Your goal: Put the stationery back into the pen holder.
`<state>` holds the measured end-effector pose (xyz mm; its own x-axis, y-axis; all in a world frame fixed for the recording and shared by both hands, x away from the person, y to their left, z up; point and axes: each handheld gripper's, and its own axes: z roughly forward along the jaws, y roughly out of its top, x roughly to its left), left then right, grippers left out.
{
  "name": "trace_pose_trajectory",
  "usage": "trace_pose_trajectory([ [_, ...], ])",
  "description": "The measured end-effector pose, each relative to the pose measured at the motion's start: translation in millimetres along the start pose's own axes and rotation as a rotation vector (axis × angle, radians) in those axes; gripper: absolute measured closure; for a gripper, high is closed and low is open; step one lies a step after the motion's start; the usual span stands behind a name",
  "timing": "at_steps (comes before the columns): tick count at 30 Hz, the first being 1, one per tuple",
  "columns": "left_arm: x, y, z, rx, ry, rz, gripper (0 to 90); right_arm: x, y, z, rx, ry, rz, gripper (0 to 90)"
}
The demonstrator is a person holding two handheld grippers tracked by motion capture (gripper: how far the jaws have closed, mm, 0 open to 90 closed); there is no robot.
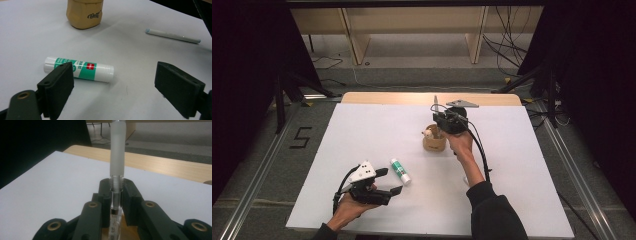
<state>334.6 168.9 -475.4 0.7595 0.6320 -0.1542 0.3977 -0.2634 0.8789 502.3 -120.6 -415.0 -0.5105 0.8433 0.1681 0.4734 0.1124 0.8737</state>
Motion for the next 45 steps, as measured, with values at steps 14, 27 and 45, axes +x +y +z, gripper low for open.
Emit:
trace_pose_trajectory([
  [14,0.1,-0.3,0.3,0.001,0.004,0.003,15.5,2.9,-5.4,6.5,0.027,0.001,-0.014,79.0],
  [27,-0.3,-0.7,1.1,0.007,0.0,0.002,15.5,4.1,-9.6,11.6,0.053,-0.017,-0.036,78.0],
  [45,0.2,-0.6,1.2,0.006,0.005,-0.001,15.5,-10.3,-1.0,-28.7,0.009,-0.004,-0.033,57.6],
])
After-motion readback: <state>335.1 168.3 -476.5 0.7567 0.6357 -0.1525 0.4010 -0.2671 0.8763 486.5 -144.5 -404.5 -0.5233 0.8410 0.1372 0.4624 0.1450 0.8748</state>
